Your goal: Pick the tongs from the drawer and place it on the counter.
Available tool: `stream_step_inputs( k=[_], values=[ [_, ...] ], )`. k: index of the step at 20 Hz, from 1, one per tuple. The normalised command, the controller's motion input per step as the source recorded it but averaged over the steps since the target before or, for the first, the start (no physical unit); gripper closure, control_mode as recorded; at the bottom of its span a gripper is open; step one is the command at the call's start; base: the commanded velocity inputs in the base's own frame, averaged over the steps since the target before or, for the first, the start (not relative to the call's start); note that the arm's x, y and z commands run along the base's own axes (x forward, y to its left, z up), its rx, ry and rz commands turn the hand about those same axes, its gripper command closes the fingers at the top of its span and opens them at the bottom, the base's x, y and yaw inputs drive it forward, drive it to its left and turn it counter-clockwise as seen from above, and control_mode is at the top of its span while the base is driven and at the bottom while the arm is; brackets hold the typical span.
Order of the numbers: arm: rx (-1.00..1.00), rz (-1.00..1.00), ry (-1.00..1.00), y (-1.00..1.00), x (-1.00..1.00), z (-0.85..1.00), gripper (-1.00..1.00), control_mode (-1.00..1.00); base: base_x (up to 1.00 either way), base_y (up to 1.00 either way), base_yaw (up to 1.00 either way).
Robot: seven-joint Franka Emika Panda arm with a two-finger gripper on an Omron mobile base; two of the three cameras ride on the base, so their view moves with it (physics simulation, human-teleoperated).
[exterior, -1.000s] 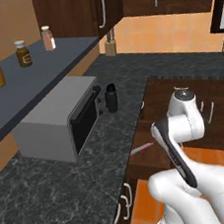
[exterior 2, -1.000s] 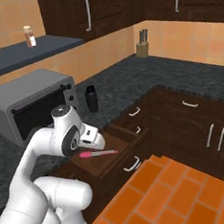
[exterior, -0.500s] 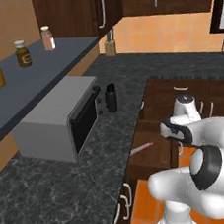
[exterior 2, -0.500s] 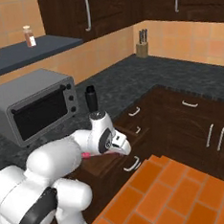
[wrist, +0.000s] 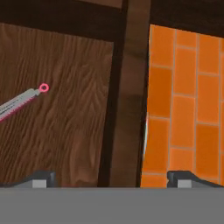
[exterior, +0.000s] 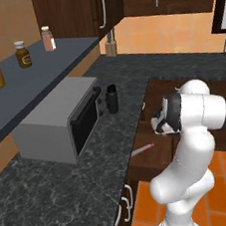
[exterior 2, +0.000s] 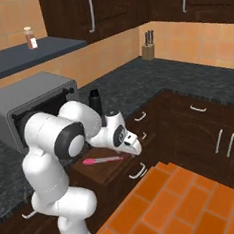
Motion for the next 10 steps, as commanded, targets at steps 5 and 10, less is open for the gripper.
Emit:
stream_step_inputs(
  k=[5, 10],
  values=[
    [0.00, 0.00, 0.11, -0.47, 0.18, -0.91, -1.00, -1.00, 0.00, 0.00, 0.00],
    [0.04, 0.01, 0.11, -0.81, -0.33, -0.98, -1.00, -1.00, 0.00, 0.00, 0.00]
  ],
)
